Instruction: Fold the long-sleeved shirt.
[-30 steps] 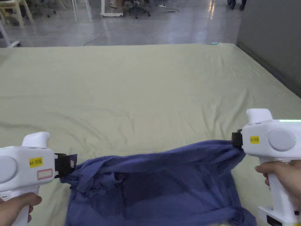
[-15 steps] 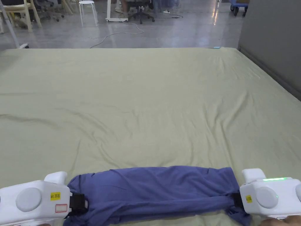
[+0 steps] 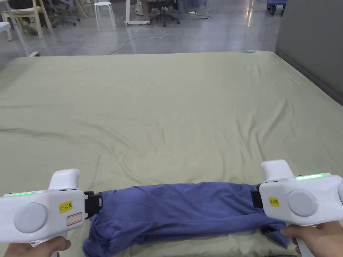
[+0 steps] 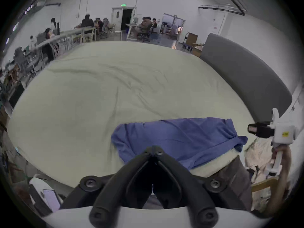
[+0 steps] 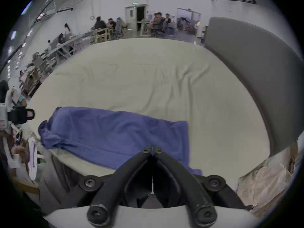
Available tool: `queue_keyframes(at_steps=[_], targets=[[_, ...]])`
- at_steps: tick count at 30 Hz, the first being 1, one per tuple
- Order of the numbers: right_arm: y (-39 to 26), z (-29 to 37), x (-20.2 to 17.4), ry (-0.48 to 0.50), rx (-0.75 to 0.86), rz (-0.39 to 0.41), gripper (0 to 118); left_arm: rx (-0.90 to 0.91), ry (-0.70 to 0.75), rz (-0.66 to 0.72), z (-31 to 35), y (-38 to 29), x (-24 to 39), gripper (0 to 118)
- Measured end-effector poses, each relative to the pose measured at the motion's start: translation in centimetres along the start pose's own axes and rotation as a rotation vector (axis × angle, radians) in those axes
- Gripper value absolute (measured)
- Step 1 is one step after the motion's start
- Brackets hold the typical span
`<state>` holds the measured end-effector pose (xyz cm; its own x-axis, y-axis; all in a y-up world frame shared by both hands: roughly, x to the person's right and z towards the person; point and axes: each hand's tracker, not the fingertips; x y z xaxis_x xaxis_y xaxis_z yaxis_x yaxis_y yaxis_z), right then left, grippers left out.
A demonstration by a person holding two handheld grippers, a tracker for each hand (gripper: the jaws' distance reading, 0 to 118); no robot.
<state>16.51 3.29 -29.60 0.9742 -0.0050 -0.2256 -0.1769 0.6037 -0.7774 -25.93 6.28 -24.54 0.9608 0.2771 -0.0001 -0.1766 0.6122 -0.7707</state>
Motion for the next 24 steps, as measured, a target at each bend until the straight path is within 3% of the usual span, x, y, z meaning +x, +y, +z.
queue_keyframes(at_steps=[2,3,4,5,6,7,8,15,17,20,22,24], targets=[[-0.1,0.4,-0.6,-0.011,0.014,0.0,0,0.01,-0.05,0.045,0.3,0.2,-1.7,0],[-0.2,0.5,-0.8,-0.009,0.021,0.007,0,0.009,-0.084,0.097,0.4,0.5,-3.0,7],[0.0,1.1,-1.0,-0.014,0.024,0.009,0,0.018,-0.135,0.166,0.6,0.7,-4.5,35],[0.1,1.3,-1.1,-0.019,0.029,0.008,0,0.016,-0.164,0.222,0.6,0.7,-5.6,84],[-0.1,1.5,-1.2,-0.025,0.039,0.004,0,0.017,-0.205,0.243,1.0,0.2,-5.4,113],[-0.2,1.6,-1.1,-0.029,0.044,-0.001,0,0.016,-0.257,0.248,0.9,-0.1,-6.1,118],[-0.2,1.9,-1.2,-0.03,0.046,-0.004,0,0.111,-0.339,0.283,0.9,-0.7,-6.9,118],[-0.6,2.0,-1.3,-0.016,0.03,0.002,0,-0.078,-0.588,0.619,-6.0,-3.8,-14.5,118],[-0.6,2.1,-1.5,-0.009,0.024,0.004,0,-0.116,-0.635,0.652,-8.7,-4.5,-14.9,118],[-0.7,1.9,-1.2,-0.009,0.016,0.016,0,-0.125,-0.578,0.666,-11.0,-4.8,-13.4,117],[-0.5,2.2,-1.3,-0.015,0.016,0.008,0,-0.131,-0.745,0.667,-13.2,-3.9,-14.0,117],[-0.6,2.2,-1.0,-0.011,0.013,0.004,0,-0.178,-0.751,0.643,-15.4,-3.6,-12.1,117]])
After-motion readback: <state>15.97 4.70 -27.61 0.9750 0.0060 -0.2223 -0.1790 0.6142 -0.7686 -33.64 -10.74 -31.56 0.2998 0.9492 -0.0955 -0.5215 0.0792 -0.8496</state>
